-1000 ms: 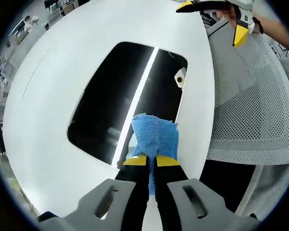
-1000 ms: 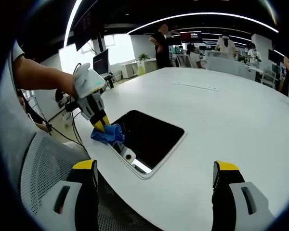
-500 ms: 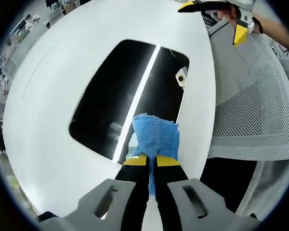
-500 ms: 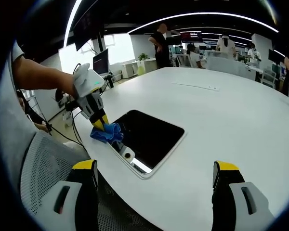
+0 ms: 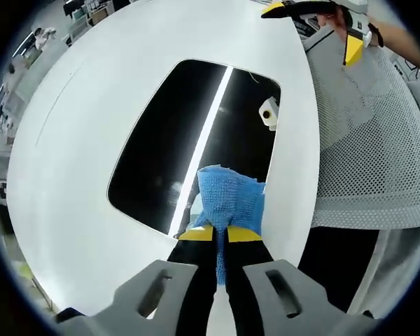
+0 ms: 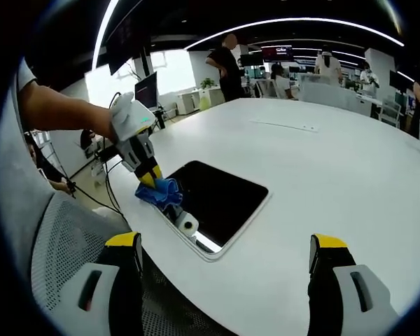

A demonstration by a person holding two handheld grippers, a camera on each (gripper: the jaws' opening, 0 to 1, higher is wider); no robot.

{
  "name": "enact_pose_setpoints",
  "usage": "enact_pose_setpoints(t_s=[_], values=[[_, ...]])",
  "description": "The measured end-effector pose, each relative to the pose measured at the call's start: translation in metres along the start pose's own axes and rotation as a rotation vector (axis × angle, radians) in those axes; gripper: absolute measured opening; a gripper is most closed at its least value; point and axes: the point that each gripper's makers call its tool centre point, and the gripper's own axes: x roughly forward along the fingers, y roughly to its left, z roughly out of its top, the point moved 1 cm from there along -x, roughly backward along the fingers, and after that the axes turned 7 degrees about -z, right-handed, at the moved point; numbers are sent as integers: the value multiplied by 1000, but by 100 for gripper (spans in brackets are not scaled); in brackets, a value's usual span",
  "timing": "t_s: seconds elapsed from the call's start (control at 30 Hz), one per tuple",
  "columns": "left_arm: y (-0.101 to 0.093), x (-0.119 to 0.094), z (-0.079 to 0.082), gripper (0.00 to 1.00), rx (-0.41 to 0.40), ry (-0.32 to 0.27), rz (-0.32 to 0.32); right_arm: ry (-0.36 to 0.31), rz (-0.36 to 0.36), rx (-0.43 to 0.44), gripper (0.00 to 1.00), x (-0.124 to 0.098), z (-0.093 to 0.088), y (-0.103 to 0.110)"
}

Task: Wipe the mirror surface with the cleaning cloth until all visible marks leave the cleaned area.

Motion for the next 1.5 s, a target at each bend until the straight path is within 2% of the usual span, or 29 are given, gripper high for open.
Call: enact_pose_setpoints(t_s=[0.23, 0.63, 1.2, 1.5], values=[[8, -1, 4, 1, 38, 11, 5, 2, -4, 4, 98, 0, 0, -1], [25, -1, 8, 1, 44, 8, -11, 18, -10, 21, 98, 0, -3, -3], [70, -4, 23, 1, 60, 6, -7, 52, -12, 35, 98, 6, -10, 0], [96, -6, 30, 1, 47, -5, 13, 43, -31, 64, 98, 6, -8, -2]])
